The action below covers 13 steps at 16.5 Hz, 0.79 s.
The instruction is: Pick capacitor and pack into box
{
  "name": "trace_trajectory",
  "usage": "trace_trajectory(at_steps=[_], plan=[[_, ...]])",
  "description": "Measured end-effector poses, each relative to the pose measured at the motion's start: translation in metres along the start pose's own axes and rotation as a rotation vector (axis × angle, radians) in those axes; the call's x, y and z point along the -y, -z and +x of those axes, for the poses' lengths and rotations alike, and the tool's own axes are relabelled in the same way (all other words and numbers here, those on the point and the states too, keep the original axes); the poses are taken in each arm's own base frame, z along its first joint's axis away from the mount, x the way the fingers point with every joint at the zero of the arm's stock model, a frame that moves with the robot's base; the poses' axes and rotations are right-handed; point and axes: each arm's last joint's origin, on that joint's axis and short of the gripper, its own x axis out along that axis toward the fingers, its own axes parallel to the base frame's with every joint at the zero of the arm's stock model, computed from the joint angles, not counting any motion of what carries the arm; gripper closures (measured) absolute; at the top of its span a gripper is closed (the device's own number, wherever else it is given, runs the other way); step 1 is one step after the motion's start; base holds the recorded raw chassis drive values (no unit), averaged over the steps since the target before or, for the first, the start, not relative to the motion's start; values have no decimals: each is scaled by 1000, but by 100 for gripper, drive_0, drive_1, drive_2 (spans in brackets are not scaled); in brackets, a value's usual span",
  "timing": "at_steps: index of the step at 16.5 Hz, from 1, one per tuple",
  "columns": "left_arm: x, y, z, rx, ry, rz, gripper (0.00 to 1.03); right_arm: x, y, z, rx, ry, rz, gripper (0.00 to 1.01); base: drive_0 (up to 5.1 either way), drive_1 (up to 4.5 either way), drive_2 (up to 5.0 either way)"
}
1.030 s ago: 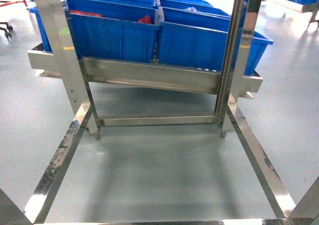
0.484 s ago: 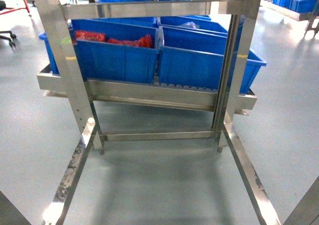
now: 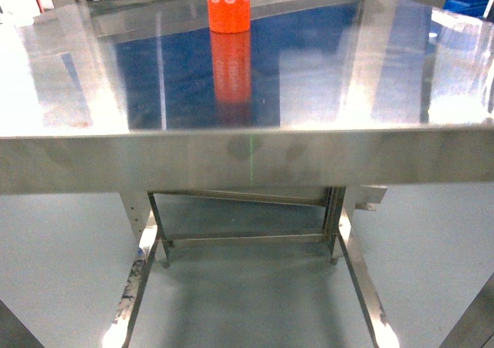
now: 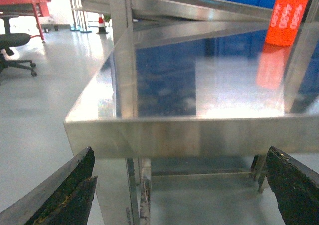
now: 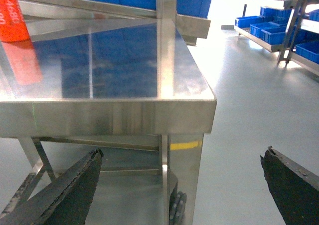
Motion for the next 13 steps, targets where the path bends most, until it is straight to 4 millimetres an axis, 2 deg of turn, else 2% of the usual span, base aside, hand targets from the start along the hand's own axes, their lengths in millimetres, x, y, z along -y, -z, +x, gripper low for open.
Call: trace_trajectory(at_steps=[13], plan=[[0, 0, 0, 4, 0, 0, 5, 0, -1, 0, 5, 1, 0, 3, 0, 0, 0]])
